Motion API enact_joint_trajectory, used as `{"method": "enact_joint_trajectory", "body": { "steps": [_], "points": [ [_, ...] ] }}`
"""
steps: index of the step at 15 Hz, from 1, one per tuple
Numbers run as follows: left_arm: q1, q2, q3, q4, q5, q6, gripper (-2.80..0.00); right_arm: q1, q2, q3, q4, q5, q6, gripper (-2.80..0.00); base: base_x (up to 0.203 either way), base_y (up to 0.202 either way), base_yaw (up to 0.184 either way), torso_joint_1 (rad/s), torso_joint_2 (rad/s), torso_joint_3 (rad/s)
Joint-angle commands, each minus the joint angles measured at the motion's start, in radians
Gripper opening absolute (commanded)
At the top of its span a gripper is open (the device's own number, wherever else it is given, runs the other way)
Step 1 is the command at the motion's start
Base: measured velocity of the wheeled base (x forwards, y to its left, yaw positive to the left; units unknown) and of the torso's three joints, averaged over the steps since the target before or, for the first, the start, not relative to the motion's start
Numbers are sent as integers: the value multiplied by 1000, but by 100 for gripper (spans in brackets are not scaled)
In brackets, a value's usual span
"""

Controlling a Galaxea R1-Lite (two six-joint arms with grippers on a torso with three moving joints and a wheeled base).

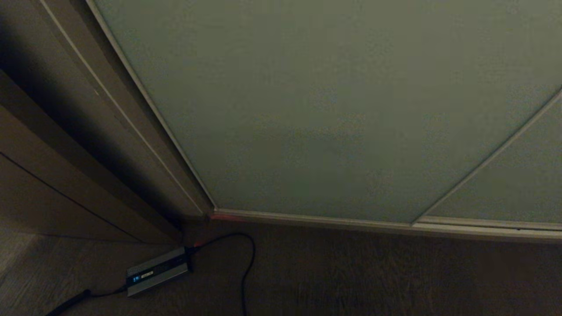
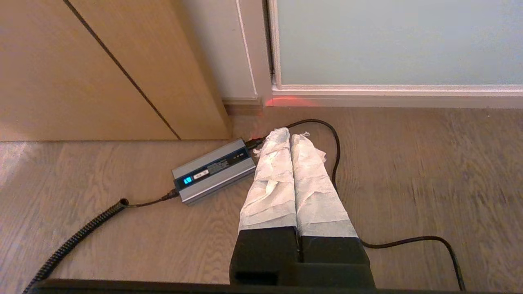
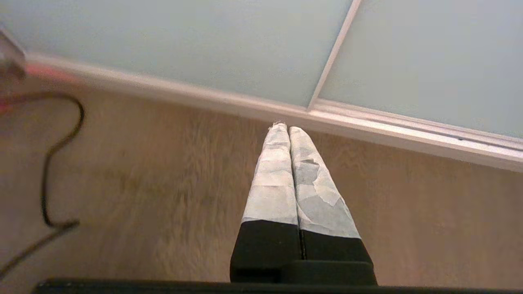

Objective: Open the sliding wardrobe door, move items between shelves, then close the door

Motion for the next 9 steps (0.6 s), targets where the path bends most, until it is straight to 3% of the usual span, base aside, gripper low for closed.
{"method": "enact_joint_trajectory", "body": {
  "steps": [1,9],
  "points": [
    [0,2,0,0,0,1,-280,2,-19,5,6,0,-2,-280,0,0,0,0,0,0],
    [0,2,0,0,0,1,-280,2,-19,5,1,3,-5,-280,0,0,0,0,0,0]
  ]
}}
